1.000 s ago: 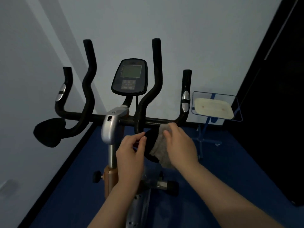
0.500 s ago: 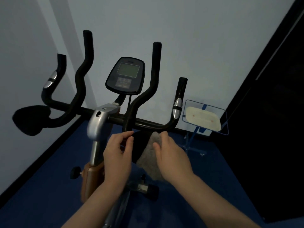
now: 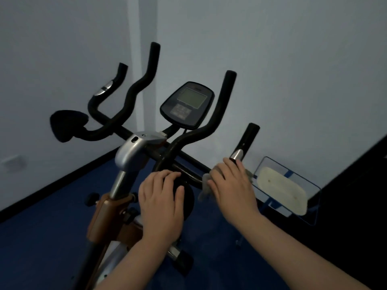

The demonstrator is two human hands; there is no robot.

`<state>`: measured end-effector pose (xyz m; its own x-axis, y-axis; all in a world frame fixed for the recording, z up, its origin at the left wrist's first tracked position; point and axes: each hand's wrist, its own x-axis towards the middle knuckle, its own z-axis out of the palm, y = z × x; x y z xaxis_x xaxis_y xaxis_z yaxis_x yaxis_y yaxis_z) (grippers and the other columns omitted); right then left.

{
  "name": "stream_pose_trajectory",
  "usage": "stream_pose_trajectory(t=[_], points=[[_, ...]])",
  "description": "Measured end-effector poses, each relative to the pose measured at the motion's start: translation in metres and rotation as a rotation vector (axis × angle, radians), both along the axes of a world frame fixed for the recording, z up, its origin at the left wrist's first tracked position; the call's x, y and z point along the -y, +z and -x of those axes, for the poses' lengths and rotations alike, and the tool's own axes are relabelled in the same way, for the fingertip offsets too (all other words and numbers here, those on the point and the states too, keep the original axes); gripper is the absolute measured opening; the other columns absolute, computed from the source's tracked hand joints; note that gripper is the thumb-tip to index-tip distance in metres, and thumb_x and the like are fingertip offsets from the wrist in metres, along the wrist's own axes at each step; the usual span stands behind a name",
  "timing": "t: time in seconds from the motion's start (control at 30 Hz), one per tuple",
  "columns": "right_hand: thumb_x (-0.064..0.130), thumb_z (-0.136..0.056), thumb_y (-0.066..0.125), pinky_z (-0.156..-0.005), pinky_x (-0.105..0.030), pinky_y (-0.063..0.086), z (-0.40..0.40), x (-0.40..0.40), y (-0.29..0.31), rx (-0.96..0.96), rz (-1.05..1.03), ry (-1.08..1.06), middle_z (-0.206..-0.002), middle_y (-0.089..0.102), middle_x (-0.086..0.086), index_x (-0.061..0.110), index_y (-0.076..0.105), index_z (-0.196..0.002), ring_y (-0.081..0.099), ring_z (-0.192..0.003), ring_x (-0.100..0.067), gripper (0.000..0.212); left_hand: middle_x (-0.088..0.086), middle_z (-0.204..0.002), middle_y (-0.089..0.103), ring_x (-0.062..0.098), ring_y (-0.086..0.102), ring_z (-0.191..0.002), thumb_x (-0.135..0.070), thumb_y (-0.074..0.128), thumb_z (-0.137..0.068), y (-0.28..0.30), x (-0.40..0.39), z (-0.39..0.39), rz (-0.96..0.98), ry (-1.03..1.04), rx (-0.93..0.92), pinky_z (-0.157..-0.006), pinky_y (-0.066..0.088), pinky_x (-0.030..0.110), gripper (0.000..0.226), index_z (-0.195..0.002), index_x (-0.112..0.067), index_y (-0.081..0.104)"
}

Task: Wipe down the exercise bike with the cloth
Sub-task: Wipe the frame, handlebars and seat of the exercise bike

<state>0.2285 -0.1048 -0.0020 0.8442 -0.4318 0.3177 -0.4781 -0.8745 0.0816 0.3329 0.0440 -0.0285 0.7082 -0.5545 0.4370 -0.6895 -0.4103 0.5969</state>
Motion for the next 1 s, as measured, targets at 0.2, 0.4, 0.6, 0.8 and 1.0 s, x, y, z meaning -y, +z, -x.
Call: stream_pose_trajectory(t=[0.2,0.4,0.6,0.8,1.0], points=[[0.016,-0.098,0.039,-0.092,-0.043,0.041,-0.058,0.008,0.011,-0.325,0.11,0.167,-0.099,0.054,-0.002,0.015,0.052,-0.116,0.053,-0.075,-0.023,0.023,-0.006,-0.127,0.054,0.019,0.037,-0.127,-0.035,0.036,-0.093,-0.003,0.004,-0.001,-0.001,0.059,0.03,-0.1,0.02,0.029,0.04,-0.122,-0.023,0.061],[0.044,-0.104,0.016,-0.093,-0.038,0.039,-0.041,0.029,0.007,-0.312,0.02,0.282,-0.089,0.066,-0.003,0.008,0.042,-0.129,0.06,-0.076,-0.023,0.05,-0.011,-0.127,0.054,0.015,0.039,-0.126,-0.032,0.039,-0.09,-0.002,0.003,0.002,0.045,0.054,0.007,-0.096,0.021,0.024,0.04,-0.122,-0.025,0.062],[0.04,-0.105,0.023,-0.072,-0.043,0.047,-0.098,0.023,0.011,-0.433,-0.282,0.29,-0.112,0.053,-0.012,0.014,0.041,-0.123,0.056,-0.092,-0.031,0.036,-0.009,-0.126,0.055,0.016,0.042,-0.122,-0.031,0.043,-0.087,-0.004,0.003,-0.003,0.062,0.039,0.031,-0.092,0.026,0.027,0.04,-0.121,-0.023,0.062],[0.057,-0.1,0.018,-0.064,-0.039,0.041,-0.081,0.029,0.007,-0.463,-0.326,0.225,-0.083,0.054,-0.001,0.02,0.034,-0.114,0.051,-0.071,-0.023,0.043,-0.011,-0.125,0.053,0.017,0.044,-0.12,-0.032,0.044,-0.085,-0.01,0.002,-0.004,0.08,0.021,0.046,-0.089,0.03,0.032,0.039,-0.121,-0.025,0.06],[0.05,-0.103,0.022,-0.082,-0.046,0.049,-0.114,0.019,0.007,-0.342,-0.534,0.207,-0.104,0.063,-0.01,0.017,0.036,-0.133,0.06,-0.091,-0.026,0.047,-0.01,-0.125,0.054,0.018,0.044,-0.119,-0.033,0.045,-0.085,-0.011,0.004,-0.007,0.076,0.012,0.043,-0.089,0.033,0.036,0.04,-0.121,-0.024,0.061]])
